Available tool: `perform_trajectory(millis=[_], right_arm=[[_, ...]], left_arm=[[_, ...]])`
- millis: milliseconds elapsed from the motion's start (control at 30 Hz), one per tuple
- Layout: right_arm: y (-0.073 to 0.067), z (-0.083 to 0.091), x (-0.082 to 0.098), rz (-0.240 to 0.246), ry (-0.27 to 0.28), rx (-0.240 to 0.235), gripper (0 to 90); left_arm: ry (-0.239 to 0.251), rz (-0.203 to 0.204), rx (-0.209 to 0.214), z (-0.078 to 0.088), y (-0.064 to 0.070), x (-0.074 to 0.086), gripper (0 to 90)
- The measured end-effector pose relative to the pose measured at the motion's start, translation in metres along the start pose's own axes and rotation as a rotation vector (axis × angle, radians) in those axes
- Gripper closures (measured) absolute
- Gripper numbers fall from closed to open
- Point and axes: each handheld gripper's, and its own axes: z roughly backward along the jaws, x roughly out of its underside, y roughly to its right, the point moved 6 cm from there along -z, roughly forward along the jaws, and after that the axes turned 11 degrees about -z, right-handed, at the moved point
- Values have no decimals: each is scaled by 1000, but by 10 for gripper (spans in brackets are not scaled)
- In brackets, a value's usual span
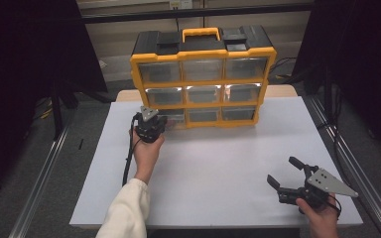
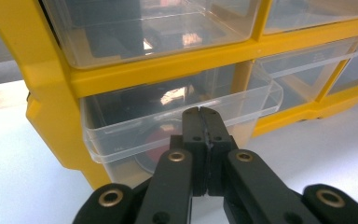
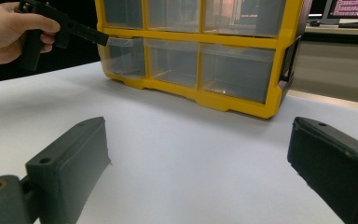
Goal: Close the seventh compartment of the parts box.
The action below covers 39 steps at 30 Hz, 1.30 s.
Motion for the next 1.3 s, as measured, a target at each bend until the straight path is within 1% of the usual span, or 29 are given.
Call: perform_trajectory(millis=[200, 367, 467, 500, 533, 600, 667, 900, 1300], right_arm=[[0, 0, 0, 3, 3, 3, 47], [0, 0, 0, 1, 2, 3, 47], [0, 0, 0, 1, 2, 3, 47], [0, 0, 0, 2, 1, 3, 47], [0, 0, 0, 1, 3, 4, 47], [0, 0, 0, 1, 2, 4, 47], [0, 0, 0, 0, 1, 3, 47], [0, 0, 0, 1, 3, 1, 47], [1, 0, 1, -1, 0, 3, 47]], left_arm=[[-6, -7, -9, 0, -1, 0, 900], [1, 7, -4, -2, -1, 0, 900], [3, 7, 1, -3, -1, -1, 900], [1, -4, -2, -3, -2, -1, 900], [5, 1, -3, -3, -2, -1, 900], [1, -4, -9, -4, -2, -1, 900], [2, 5, -3, -4, -2, -1, 900], [10, 8, -8, -6, -2, -1, 900], [1, 5, -16, -10, -3, 0, 900]])
